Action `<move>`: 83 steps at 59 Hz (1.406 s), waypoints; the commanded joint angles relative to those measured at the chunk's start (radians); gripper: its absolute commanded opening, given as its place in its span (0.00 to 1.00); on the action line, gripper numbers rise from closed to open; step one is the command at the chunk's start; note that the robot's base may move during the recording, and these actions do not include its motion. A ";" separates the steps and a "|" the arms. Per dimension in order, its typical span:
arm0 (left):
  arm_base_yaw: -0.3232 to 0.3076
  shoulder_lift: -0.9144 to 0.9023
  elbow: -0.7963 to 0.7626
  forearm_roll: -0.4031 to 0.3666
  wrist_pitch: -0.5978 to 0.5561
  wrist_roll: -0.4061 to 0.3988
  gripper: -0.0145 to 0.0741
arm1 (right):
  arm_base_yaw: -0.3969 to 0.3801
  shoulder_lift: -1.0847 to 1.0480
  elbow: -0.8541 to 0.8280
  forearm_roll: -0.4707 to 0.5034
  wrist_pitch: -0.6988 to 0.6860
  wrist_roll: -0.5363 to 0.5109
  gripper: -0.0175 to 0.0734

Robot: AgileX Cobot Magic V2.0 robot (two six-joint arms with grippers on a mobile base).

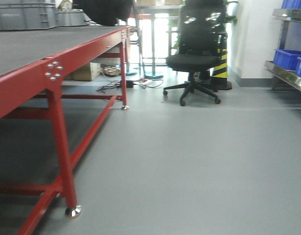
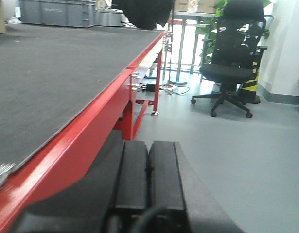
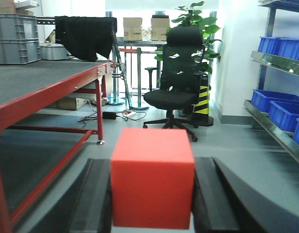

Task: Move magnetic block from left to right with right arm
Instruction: 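Keep holding the cube in the right gripper while turning toward the chair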

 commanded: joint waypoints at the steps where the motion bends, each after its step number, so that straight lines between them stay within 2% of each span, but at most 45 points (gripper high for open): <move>1: -0.003 -0.006 0.009 0.000 -0.088 -0.004 0.03 | -0.007 0.011 -0.030 -0.009 -0.083 -0.012 0.43; 83: -0.003 -0.006 0.009 0.000 -0.088 -0.004 0.03 | -0.007 0.011 -0.030 -0.009 -0.083 -0.012 0.43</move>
